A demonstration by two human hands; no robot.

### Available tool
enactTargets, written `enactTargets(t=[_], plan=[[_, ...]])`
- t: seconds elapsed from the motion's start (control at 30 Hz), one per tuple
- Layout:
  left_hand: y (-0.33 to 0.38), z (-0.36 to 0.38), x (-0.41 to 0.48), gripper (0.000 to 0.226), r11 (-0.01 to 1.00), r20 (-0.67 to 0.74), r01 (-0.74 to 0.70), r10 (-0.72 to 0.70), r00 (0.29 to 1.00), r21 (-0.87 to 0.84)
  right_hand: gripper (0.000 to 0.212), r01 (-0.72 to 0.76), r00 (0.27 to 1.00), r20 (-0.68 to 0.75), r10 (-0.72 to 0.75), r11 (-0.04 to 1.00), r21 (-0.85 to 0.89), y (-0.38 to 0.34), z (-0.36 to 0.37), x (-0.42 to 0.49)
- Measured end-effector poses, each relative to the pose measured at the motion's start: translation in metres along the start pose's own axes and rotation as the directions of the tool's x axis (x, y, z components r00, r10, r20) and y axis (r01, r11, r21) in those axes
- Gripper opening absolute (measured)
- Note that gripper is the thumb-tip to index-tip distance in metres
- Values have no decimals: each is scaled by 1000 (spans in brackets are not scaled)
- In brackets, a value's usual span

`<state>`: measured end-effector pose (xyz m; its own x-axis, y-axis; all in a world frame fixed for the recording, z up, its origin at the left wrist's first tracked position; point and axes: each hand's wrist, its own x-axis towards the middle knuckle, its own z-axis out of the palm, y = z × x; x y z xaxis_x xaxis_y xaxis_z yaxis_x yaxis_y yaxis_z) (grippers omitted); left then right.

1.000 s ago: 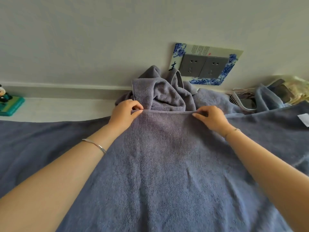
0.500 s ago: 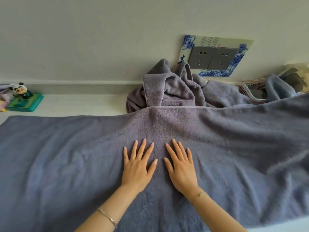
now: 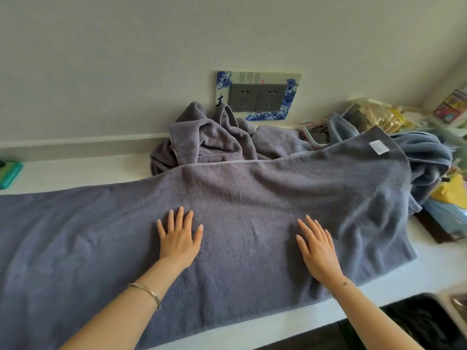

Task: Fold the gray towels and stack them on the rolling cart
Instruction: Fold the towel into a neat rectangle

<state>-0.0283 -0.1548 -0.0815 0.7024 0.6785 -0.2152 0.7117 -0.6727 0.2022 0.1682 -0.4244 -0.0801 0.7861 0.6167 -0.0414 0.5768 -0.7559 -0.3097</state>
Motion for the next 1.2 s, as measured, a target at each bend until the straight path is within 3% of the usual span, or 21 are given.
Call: enactTargets(t=[0.2,0.37,0.6,0.77,0.87,1.0,1.1,1.2], plan=[[129,-27,0,57,966,-27,-203,201,979,-159,52,12,957,-287,47,980,200,44,-89,26],[242,-34,3,51,880,-18,-343,357,934,-327,59,-81,902,-381,202,947,311,98,-143,51],[323,-31,-2,52,785,46,-370,450,892,-497,74,-227,911,-221,349,869,439,147,-170,78],[339,-21,6,50,734,97,-357,496,863,-578,63,-231,918,-179,353,844,484,154,-178,91],[347,-18,12,49,711,124,-313,490,863,-630,48,-191,935,-186,302,870,455,156,-183,92],[347,-19,18,50,610,120,-223,469,875,-760,26,-4,959,-267,96,945,326,146,-196,90],[335,-27,17,50,494,81,-170,445,892,-853,27,110,963,-269,-19,938,328,120,-212,89],[300,-33,19,48,444,32,-123,327,945,-888,28,175,946,-308,-102,960,219,80,-223,89]])
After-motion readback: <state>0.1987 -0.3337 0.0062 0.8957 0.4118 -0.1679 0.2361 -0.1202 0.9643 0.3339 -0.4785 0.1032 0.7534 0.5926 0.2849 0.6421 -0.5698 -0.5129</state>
